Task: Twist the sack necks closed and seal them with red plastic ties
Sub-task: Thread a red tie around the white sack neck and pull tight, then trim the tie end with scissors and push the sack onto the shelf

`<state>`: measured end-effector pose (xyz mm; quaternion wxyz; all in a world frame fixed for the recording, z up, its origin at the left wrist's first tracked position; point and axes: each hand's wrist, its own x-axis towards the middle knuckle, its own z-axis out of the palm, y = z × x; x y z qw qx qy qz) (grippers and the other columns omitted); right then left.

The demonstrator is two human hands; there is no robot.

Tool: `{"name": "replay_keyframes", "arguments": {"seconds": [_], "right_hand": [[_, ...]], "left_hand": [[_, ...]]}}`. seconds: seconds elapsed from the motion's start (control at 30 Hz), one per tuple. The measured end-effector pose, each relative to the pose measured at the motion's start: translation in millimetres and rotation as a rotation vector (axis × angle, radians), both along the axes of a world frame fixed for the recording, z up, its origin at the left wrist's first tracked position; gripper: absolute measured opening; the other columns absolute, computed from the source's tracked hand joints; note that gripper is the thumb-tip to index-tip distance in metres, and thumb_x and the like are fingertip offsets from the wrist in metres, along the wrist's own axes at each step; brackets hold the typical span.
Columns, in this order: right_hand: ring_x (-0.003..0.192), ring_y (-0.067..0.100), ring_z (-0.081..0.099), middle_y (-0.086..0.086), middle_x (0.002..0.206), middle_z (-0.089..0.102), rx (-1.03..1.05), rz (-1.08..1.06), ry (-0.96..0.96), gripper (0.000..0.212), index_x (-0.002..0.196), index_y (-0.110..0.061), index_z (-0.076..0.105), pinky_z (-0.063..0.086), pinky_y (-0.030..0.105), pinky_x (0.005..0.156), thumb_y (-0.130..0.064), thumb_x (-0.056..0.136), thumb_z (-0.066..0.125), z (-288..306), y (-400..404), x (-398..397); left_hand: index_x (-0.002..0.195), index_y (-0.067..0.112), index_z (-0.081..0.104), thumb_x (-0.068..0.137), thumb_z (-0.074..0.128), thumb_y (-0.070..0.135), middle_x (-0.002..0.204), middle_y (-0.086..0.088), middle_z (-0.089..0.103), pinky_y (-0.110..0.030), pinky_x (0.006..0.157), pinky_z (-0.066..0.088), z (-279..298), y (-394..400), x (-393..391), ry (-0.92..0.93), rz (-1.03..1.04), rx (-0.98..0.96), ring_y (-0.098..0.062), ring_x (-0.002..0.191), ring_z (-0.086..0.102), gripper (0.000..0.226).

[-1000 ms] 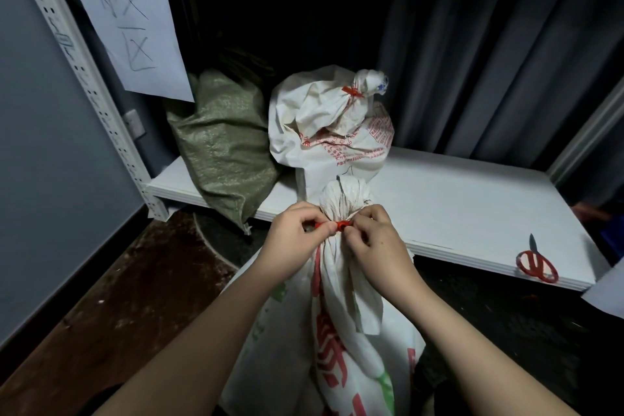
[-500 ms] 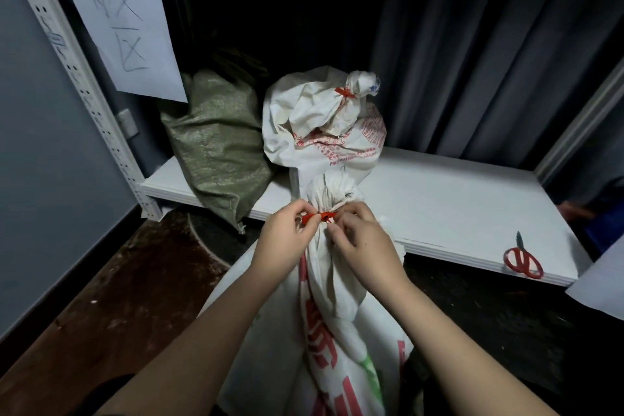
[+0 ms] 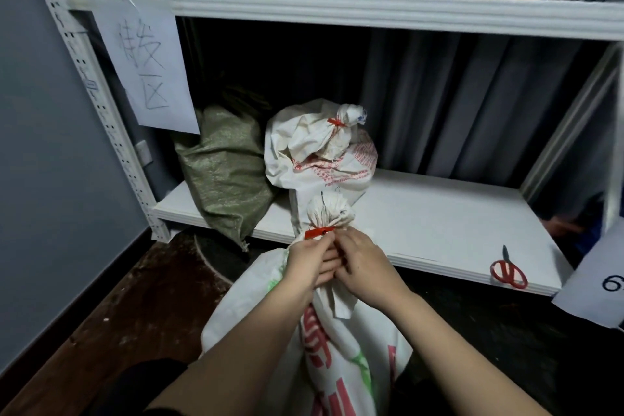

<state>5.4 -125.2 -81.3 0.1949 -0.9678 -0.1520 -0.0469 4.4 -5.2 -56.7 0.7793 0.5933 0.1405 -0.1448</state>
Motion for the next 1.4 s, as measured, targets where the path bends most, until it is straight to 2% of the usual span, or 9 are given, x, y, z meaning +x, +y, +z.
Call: {"name": "replay_keyframes", "arguments": {"seconds": [0.1,0.17,0.23,0.33,0.5,0.7,1.03,1.23,1.4], "right_hand": [[0.143,0.018,0.023,0.004,0.155,0.026,-0.191,0.070,-0.013,0.074,0.148,-0.013,0.025,0.026,0.032,0.110,-0.042,0.080,0.026,4.5,-10.1,-11.8],[0.142,0.017,0.024,0.002,0.155,0.024,-0.180,0.075,0.011,0.066,0.149,-0.015,0.022,0.026,0.031,0.111,-0.038,0.088,0.036,7.1,-22.9,-15.3],[0.135,0.016,0.036,-0.001,0.149,0.035,-0.032,0.004,0.054,0.055,0.144,-0.016,0.035,0.032,0.029,0.109,-0.036,0.094,0.047,9.5,-45.2,-12.6],[0.110,0.015,0.058,-0.005,0.124,0.061,0.158,-0.217,0.168,0.029,0.114,-0.025,0.065,0.044,0.031,0.094,-0.040,0.094,0.049,2.1,-107.9,-4.7],[0.093,0.025,0.062,0.005,0.104,0.070,0.046,-0.595,0.276,0.021,0.095,-0.021,0.067,0.048,0.031,0.075,-0.030,0.092,0.049,-54.4,-222.9,10.6],[0.113,0.034,0.055,0.014,0.125,0.058,-0.005,-0.785,0.342,0.034,0.124,-0.013,0.055,0.045,0.040,0.090,-0.027,0.093,0.049,-121.4,-308.4,51.8],[0.132,0.036,0.029,0.020,0.142,0.032,-0.203,-1.016,0.451,0.061,0.142,-0.021,0.025,0.030,0.046,0.105,-0.033,0.089,0.054,-200.4,-385.0,93.5],[0.135,0.036,0.026,0.020,0.145,0.033,-0.280,-1.040,0.527,0.054,0.140,-0.021,0.032,0.026,0.047,0.107,-0.033,0.091,0.050,-226.8,-397.1,104.2],[0.126,0.029,0.034,0.008,0.132,0.051,-0.559,-1.019,0.435,0.036,0.128,-0.028,0.053,0.030,0.038,0.098,-0.030,0.094,0.042,-233.3,-400.3,108.7]], "left_hand": [[0.071,0.008,0.052,0.095,0.054,0.006,0.037,0.004,0.049,-0.010,0.028,0.034,3.3,-12.5,-2.3,0.007,0.030,-0.146,0.000,0.026,0.045,0.024],[0.074,0.005,0.053,0.093,0.056,0.004,0.045,-0.001,0.055,-0.010,0.029,0.035,-0.8,-22.2,-1.3,0.012,0.041,-0.132,-0.003,0.030,0.051,0.020],[0.083,0.004,0.056,0.093,0.057,0.005,0.070,-0.012,0.065,-0.014,0.037,0.047,-8.2,-31.4,3.6,0.027,0.094,-0.117,-0.008,0.043,0.064,0.010],[0.093,0.003,0.055,0.095,0.053,0.009,0.080,-0.010,0.067,-0.017,0.052,0.055,-20.9,-51.6,15.1,0.010,0.152,-0.119,-0.008,0.051,0.068,0.007],[0.092,0.001,0.055,0.094,0.054,0.007,0.079,-0.011,0.069,-0.023,0.059,0.057,-43.5,-87.2,36.8,-0.073,0.219,-0.119,-0.014,0.058,0.071,0.007],[0.075,0.003,0.058,0.093,0.056,0.006,0.076,-0.012,0.069,-0.017,0.047,0.051,-81.0,-141.1,76.4,-0.125,0.258,0.021,-0.011,0.054,0.068,0.018],[0.097,-0.001,0.059,0.092,0.055,0.007,0.076,-0.008,0.070,-0.018,0.050,0.052,-131.3,-197.1,128.0,-0.163,0.311,0.128,-0.009,0.053,0.068,0.011],[0.105,-0.007,0.059,0.094,0.054,0.010,0.078,-0.006,0.069,-0.013,0.047,0.048,-140.6,-203.0,131.2,-0.217,0.295,0.202,-0.004,0.053,0.066,0.020],[0.101,0.001,0.059,0.094,0.054,0.014,0.079,-0.003,0.070,-0.013,0.047,0.047,-141.4,-198.4,131.1,-0.229,0.266,0.247,-0.003,0.053,0.066,0.015]]}}
